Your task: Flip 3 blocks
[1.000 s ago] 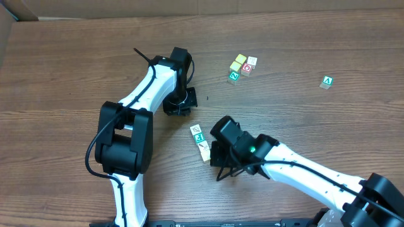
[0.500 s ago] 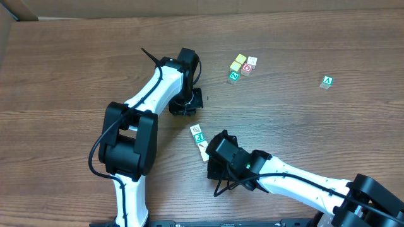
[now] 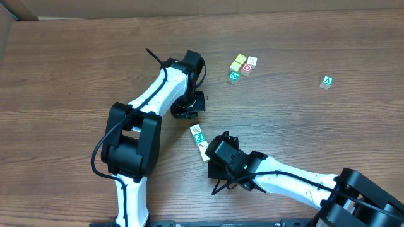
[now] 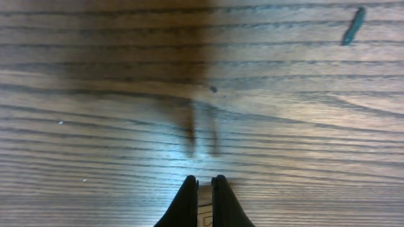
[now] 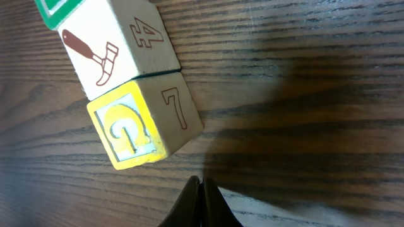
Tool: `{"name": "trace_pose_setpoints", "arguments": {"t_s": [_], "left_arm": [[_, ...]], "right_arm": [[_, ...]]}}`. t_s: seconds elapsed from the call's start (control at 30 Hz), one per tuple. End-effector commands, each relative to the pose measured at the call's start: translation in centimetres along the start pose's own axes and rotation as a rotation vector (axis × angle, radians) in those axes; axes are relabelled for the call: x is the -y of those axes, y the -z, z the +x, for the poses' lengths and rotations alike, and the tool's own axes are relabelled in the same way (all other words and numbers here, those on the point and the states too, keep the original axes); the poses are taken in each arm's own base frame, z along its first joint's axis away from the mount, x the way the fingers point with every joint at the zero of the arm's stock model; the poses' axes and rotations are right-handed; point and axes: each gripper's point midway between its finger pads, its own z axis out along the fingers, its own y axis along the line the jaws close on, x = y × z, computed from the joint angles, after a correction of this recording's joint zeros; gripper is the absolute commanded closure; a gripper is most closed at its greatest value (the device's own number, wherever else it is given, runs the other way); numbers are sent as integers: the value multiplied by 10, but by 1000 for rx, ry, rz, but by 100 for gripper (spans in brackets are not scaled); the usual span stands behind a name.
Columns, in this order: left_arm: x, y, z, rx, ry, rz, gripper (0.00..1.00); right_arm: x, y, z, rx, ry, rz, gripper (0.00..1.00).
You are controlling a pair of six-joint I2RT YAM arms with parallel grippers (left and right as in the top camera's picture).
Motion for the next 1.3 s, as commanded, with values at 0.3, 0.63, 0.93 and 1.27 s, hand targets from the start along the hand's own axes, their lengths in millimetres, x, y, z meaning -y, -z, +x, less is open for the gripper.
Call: {"name": "trace_pose_setpoints", "arguments": {"t_s": [0.3,0.63,0.93,1.27], "left_arm": [[4,-3,8,-25,2,-23,96],[2,-5,15,-48,-1,-35,96],[1,-7,17,-55,0,-39,96],[2,-7,15,-47,-1,-34,96]], "right_arm": [[-1,-2,-9,57,5,-1,96],[-6,-2,-14,81,7,-16,96],[-6,-2,-14,81,7,-19,96],[-8,-2,-10,61,3,-31,96]]}}
